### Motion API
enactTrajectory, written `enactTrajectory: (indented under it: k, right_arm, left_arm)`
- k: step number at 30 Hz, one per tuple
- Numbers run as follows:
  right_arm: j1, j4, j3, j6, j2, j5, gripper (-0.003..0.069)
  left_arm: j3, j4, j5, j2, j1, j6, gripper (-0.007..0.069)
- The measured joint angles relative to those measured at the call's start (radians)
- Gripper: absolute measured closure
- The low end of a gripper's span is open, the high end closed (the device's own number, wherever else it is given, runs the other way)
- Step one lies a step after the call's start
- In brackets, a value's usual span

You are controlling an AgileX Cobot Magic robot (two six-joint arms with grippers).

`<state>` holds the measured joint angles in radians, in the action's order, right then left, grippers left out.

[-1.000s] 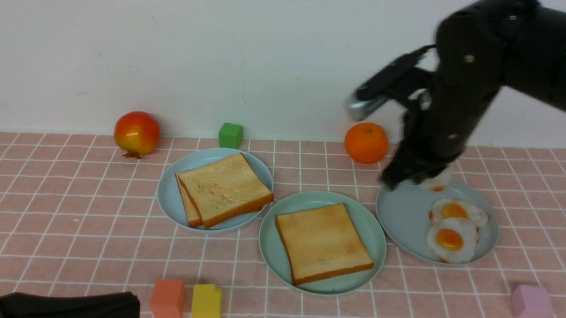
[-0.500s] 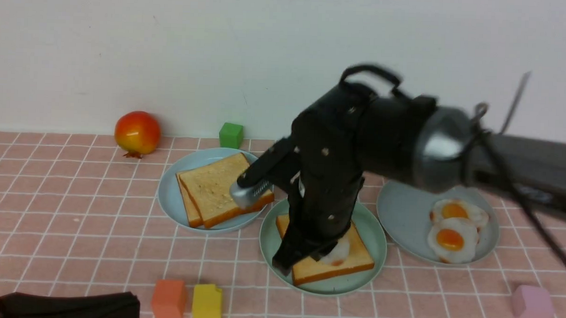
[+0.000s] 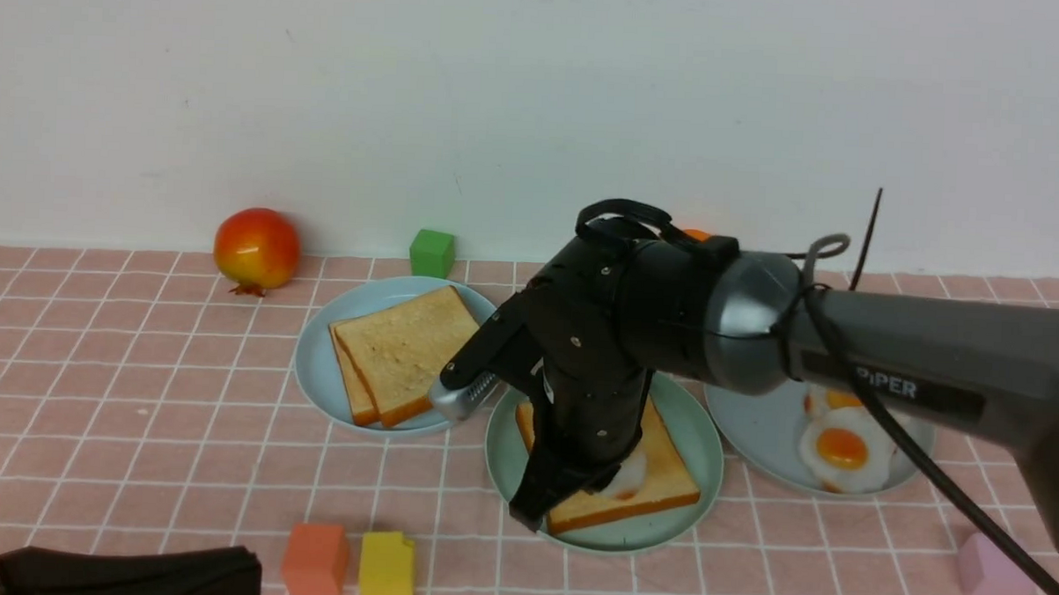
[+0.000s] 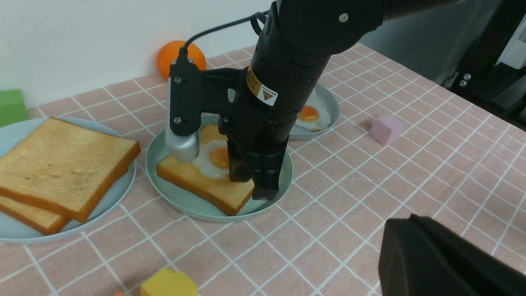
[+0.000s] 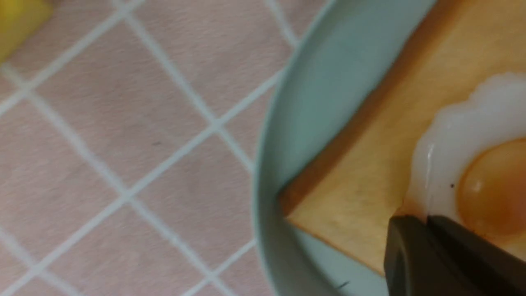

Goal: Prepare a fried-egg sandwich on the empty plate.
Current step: Use the right arm to place the fried egg on the slice of bread in the middle, then use the left arm to grab a slice of bread

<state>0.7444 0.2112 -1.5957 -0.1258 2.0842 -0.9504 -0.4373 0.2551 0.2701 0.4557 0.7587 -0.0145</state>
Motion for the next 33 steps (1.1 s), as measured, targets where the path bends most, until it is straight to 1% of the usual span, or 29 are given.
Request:
enactTrajectory:
  k: [2,4,5,7,8,10,11,12,14,15,17,20,21,22,25,26,27,28,29,30,33]
  right_arm:
    - [0.000,0.014,0.000,0.015,0.000,0.001,0.0588]
    - [0.000,0.060,0.000,0.051,0.000,0.006,0.0557]
    - [0.000,0.064,0.000,0.059,0.000,0.006,0.0550]
    - [0.000,0.082,0.000,0.080,0.000,0.009,0.0515]
    - [0.000,0.085,0.000,0.083,0.000,0.011,0.0500]
    - [0.000,0.080,0.000,0.091,0.000,0.008,0.0442]
    - [0.000,0.080,0.000,0.091,0.000,0.007,0.0438]
    - [0.000,0.068,0.000,0.094,0.000,-0.011,0.0396]
    - [0.000,0.063,0.000,0.094,-0.003,-0.027,0.0376]
    - [0.006,0.059,0.000,0.094,-0.016,-0.062,0.0354]
    - [0.012,0.058,0.000,0.094,-0.041,-0.097,0.0348]
    - [0.027,0.051,0.000,0.096,-0.140,-0.179,0.0370]
    - [0.029,0.032,0.000,0.105,-0.217,-0.224,0.0403]
    - [0.029,0.026,0.000,0.108,-0.236,-0.229,0.0413]
    - [0.029,-0.014,0.023,0.155,-0.410,-0.266,0.0505]
    - [0.029,-0.016,0.030,0.158,-0.431,-0.266,0.0515]
    - [0.029,-0.030,0.056,0.178,-0.494,-0.271,0.0546]
    - [0.029,-0.044,0.094,0.199,-0.568,-0.275,0.0580]
    - [0.029,-0.047,0.094,0.201,-0.568,-0.277,0.0580]
    - [0.029,-0.061,0.155,0.222,-0.663,-0.283,0.0615]
    - [0.029,-0.071,0.272,0.246,-0.815,-0.288,0.0645]
  left_arm:
    - [0.000,0.000,0.000,0.000,0.000,0.000,0.0596]
    - [0.000,0.000,0.000,0.000,0.000,0.000,0.0594]
    - [0.000,0.000,0.000,0.000,0.000,0.000,0.0594]
    - [0.000,0.003,0.000,0.000,0.000,0.000,0.0592]
    - [0.000,0.004,0.000,0.000,0.000,0.000,0.0592]
    - [0.000,0.016,0.000,0.000,0.000,0.000,0.0590]
    - [0.000,0.016,0.000,0.000,0.000,0.000,0.0590]
    - [0.000,0.019,0.000,0.000,0.000,0.000,0.0588]
    - [0.000,0.022,0.004,0.000,0.000,0.000,0.0587]
    - [0.000,0.022,0.018,0.000,0.000,0.000,0.0587]
    - [0.000,0.022,0.045,0.003,0.000,0.006,0.0586]
    - [-0.026,0.025,0.112,0.044,0.000,0.053,0.0592]
    - [-0.068,0.018,0.169,0.092,0.000,0.077,0.0611]
    - [-0.075,0.016,0.169,0.100,0.000,0.080,0.0611]
    - [-0.254,-0.031,0.323,0.284,0.000,0.101,0.0612]
    - [-0.263,-0.033,0.331,0.307,0.000,0.101,0.0612]
    - [-0.325,-0.051,0.379,0.387,0.000,0.102,0.0612]
    - [-0.360,-0.061,0.396,0.440,0.000,0.102,0.0612]
    - [-0.372,-0.066,0.401,0.461,0.000,0.101,0.0612]
    - [-0.416,-0.093,0.411,0.547,0.000,0.091,0.0612]
    - [-0.475,-0.114,0.421,0.655,-0.025,0.077,0.0612]
